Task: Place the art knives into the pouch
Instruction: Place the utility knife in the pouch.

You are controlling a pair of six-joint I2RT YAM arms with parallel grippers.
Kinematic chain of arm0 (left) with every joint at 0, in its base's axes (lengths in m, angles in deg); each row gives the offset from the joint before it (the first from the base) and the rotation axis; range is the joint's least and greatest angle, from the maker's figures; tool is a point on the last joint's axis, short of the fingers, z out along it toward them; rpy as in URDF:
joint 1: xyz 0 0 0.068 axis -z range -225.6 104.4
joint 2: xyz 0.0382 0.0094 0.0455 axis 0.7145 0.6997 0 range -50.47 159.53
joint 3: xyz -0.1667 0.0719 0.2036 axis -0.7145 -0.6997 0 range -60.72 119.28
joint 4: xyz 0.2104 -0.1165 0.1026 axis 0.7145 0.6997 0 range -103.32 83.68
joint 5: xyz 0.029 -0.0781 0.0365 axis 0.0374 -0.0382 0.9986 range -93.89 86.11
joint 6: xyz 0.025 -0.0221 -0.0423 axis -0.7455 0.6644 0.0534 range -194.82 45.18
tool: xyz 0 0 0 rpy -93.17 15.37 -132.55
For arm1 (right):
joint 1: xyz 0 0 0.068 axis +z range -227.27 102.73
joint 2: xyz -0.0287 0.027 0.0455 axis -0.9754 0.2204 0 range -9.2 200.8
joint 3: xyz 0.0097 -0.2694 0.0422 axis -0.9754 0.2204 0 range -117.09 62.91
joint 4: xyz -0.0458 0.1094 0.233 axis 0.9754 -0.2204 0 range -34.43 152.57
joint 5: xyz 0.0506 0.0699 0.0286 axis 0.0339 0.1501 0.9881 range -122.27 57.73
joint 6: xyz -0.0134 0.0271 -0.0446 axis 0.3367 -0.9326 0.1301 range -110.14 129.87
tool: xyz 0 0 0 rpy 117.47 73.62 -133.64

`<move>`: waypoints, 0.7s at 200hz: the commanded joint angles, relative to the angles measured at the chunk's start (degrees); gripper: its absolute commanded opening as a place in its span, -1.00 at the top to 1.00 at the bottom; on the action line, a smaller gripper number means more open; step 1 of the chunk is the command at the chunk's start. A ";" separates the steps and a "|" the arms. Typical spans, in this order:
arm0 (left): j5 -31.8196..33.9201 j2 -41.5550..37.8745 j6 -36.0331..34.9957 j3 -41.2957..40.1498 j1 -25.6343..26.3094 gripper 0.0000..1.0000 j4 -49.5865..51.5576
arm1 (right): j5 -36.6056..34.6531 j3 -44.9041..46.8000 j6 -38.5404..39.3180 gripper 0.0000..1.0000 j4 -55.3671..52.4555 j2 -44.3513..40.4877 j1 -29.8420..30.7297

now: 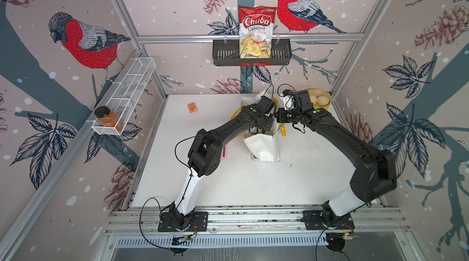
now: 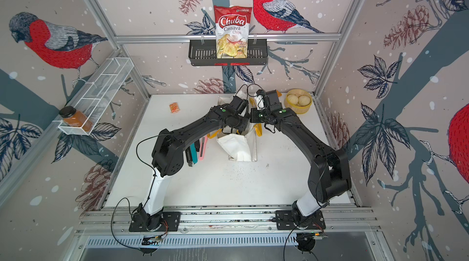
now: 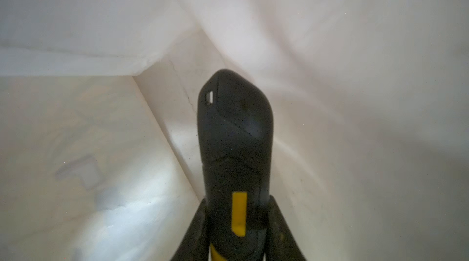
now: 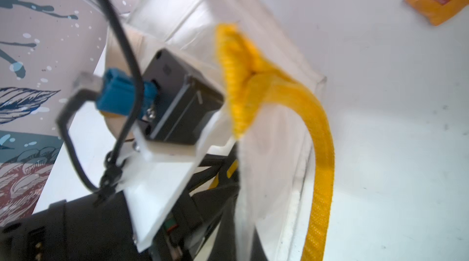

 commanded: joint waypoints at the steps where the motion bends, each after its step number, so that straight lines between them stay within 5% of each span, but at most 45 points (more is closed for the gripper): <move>1: -0.12 0.66 -0.47 -0.12 -0.09 0.61 1.36 | -0.01 1.72 -0.69 1.00 3.41 -2.00 -1.95; 58: 1.05 4.26 -0.65 2.92 0.56 0.56 3.62 | 5.45 5.16 -1.93 1.00 7.78 -2.35 -3.66; 140: 3.92 1.20 -0.58 0.59 0.61 0.03 2.71 | 7.41 6.42 -1.86 1.00 8.75 -3.12 -4.75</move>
